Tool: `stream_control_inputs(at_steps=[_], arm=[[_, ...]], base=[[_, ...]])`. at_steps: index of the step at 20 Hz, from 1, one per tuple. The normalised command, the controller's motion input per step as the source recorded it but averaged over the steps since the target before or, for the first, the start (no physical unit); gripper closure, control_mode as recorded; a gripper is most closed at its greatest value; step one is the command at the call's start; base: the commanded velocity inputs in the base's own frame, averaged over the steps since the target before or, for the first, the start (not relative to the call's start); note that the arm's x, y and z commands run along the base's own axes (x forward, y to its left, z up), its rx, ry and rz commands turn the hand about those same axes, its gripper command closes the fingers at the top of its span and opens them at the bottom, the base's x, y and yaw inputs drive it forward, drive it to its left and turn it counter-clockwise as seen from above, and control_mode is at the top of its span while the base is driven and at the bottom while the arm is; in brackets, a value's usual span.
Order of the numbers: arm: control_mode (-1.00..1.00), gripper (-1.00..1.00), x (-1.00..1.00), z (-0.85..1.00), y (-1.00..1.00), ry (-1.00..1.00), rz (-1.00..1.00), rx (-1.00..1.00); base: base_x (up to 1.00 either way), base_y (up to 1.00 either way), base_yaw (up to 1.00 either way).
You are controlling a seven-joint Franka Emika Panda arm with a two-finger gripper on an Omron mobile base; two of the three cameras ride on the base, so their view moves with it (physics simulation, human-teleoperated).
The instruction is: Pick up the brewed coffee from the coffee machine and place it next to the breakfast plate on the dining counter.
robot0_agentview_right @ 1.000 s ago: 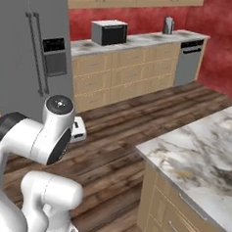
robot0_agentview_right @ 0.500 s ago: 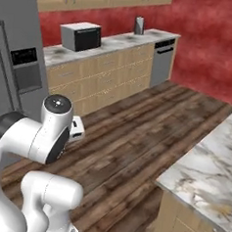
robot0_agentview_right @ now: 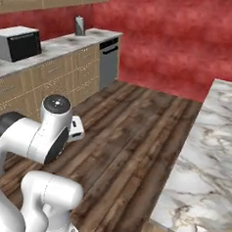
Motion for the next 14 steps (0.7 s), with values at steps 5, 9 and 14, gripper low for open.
stream_control_inputs(at_steps=[5,9,14], arm=[[1.0,1.0,0.0,0.0,0.0,0.0,0.0,0.0],[1.0,1.0,0.0,0.0,0.0,0.0,0.0,0.0],[1.0,1.0,0.0,0.0,0.0,0.0,0.0,0.0]], base=[[1.0,0.36,-0.47],[1.0,0.56,-0.43],[1.0,0.56,-0.43]])
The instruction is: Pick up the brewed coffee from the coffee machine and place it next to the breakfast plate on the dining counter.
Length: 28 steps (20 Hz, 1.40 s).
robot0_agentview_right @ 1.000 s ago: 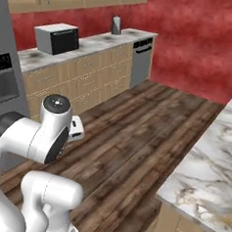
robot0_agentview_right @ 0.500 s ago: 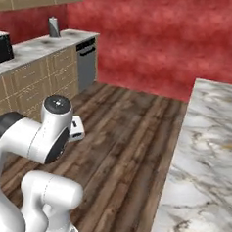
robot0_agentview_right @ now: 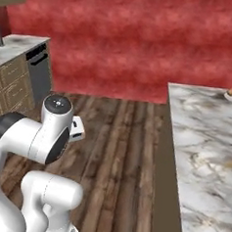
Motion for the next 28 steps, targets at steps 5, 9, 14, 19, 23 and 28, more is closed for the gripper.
stream_control_inputs(at_steps=[5,9,14,19,23,28], arm=[[1.0,1.0,0.0,0.0,0.0,0.0,0.0,0.0],[1.0,1.0,0.0,0.0,0.0,0.0,0.0,0.0],[1.0,1.0,0.0,0.0,0.0,0.0,0.0,0.0],[1.0,1.0,0.0,0.0,0.0,0.0,0.0,0.0],[1.0,1.0,0.0,0.0,0.0,0.0,0.0,0.0],[1.0,1.0,0.0,0.0,0.0,0.0,0.0,0.0]], base=[[1.0,0.51,-0.4],[1.0,0.52,-0.38],[1.0,0.71,-0.36],[1.0,0.81,-0.34],[1.0,0.8,-0.34],[1.0,0.81,-0.35]])
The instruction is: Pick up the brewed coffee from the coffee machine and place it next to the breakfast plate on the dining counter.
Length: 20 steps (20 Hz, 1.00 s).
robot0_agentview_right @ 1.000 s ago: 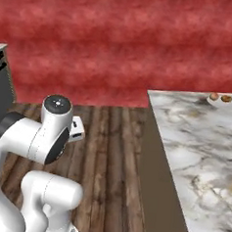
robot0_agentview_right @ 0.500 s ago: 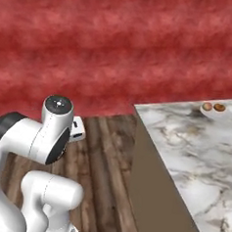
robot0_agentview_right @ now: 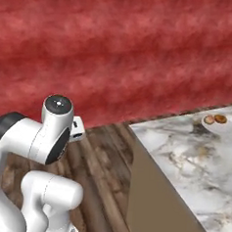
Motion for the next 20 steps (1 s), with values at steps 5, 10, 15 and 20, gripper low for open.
stream_control_inputs(at_steps=[5,10,15,20], arm=[[1.0,1.0,0.0,0.0,0.0,0.0,0.0,0.0],[1.0,1.0,0.0,0.0,0.0,0.0,0.0,0.0],[1.0,1.0,0.0,0.0,0.0,0.0,0.0,0.0],[1.0,1.0,0.0,0.0,0.0,0.0,0.0,0.0]], base=[[1.0,0.84,-0.36],[0.96,0.66,-0.41],[0.91,0.38,-0.47],[0.91,0.46,-0.47]])
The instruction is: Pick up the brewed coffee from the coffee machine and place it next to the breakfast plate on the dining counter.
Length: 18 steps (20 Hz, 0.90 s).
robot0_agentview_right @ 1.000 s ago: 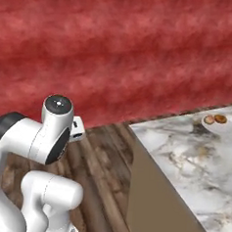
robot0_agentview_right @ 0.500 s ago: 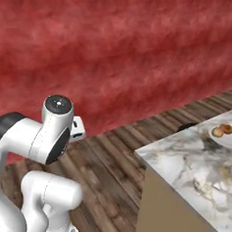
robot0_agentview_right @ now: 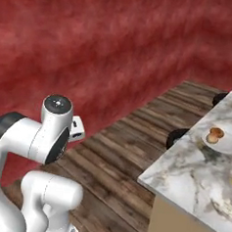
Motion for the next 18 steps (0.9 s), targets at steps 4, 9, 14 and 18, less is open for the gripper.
stream_control_inputs(at_steps=[4,9,14,18], arm=[[1.0,1.0,0.0,0.0,0.0,0.0,0.0,0.0],[1.0,1.0,0.0,0.0,0.0,0.0,0.0,0.0],[1.0,1.0,0.0,0.0,0.0,0.0,0.0,0.0],[1.0,1.0,0.0,0.0,0.0,0.0,0.0,0.0]], base=[[0.76,0.53,-0.54],[0.54,0.58,-0.62],[0.47,0.56,-0.64],[0.5,0.55,-0.62]])
